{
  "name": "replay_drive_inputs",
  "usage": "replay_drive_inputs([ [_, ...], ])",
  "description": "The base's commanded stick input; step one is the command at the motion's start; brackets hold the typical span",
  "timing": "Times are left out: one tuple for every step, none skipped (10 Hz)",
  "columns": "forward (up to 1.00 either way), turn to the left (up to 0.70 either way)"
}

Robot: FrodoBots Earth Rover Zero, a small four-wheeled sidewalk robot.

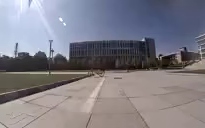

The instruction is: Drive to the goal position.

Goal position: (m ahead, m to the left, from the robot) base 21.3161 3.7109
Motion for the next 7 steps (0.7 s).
replay_drive_inputs([
  [0.06,0.0],
  [0.06,0.0],
  [0.06,0.0],
  [0.06,0.0],
  [0.06,0.0],
  [0.06,0.0],
  [0.06,0.0],
])
